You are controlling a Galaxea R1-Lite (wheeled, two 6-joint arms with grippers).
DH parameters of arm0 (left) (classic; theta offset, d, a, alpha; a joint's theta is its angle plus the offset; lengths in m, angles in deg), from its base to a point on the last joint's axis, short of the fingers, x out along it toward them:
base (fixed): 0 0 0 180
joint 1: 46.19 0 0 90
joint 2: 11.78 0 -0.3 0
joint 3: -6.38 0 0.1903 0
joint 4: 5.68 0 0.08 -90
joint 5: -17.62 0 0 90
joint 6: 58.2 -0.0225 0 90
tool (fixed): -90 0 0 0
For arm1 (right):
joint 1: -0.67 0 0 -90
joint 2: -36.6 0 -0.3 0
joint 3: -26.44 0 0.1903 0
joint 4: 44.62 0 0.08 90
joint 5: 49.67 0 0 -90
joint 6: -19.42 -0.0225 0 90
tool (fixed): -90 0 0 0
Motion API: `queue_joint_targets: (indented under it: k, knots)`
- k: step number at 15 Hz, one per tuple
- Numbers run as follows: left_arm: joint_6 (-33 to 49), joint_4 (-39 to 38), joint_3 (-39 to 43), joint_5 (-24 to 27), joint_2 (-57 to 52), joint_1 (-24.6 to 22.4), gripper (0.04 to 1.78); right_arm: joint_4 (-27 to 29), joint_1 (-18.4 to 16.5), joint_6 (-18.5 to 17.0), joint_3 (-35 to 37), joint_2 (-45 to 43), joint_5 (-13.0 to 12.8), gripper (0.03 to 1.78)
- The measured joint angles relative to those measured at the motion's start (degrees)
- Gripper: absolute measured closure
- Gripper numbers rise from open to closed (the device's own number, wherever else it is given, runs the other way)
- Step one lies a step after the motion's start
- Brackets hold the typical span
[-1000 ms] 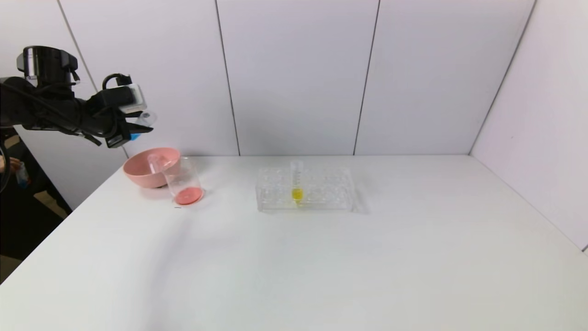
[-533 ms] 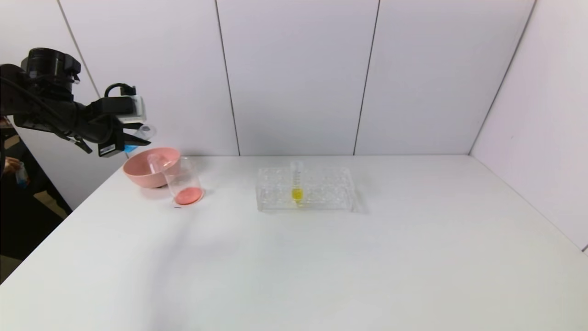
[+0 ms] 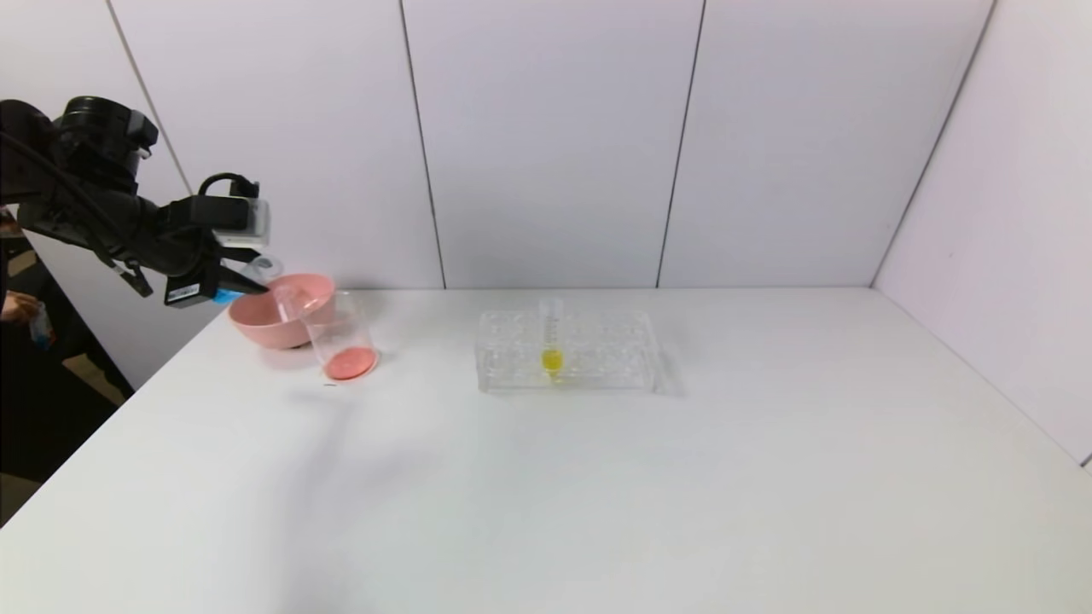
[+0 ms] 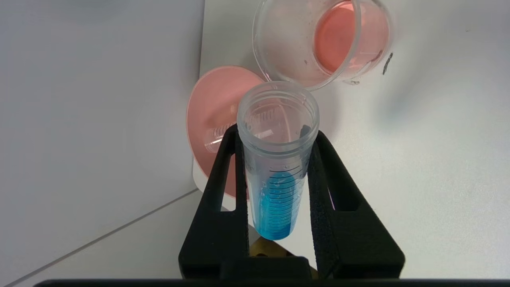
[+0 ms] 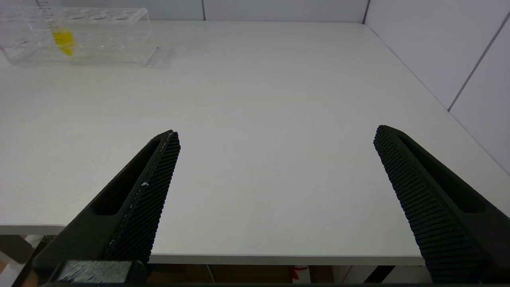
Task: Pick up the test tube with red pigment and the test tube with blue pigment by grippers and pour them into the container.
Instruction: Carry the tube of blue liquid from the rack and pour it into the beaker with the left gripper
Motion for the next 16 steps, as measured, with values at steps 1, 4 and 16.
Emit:
queue_joint_targets:
  k: [1, 4, 16]
  knots:
    - [0.0, 0.9, -0.2, -1.6, 0.1, 0.3, 1.37, 0.0, 0.0, 0.0, 0.0, 0.0, 0.0, 0.04]
    - [-0.4, 2.2, -0.7, -4.2, 0.4, 0.9, 1.37, 0.0, 0.0, 0.0, 0.0, 0.0, 0.0, 0.04]
    - [-1.4, 2.7, -0.9, -8.9, 1.8, 2.5, 1.37, 0.0, 0.0, 0.0, 0.0, 0.0, 0.0, 0.04]
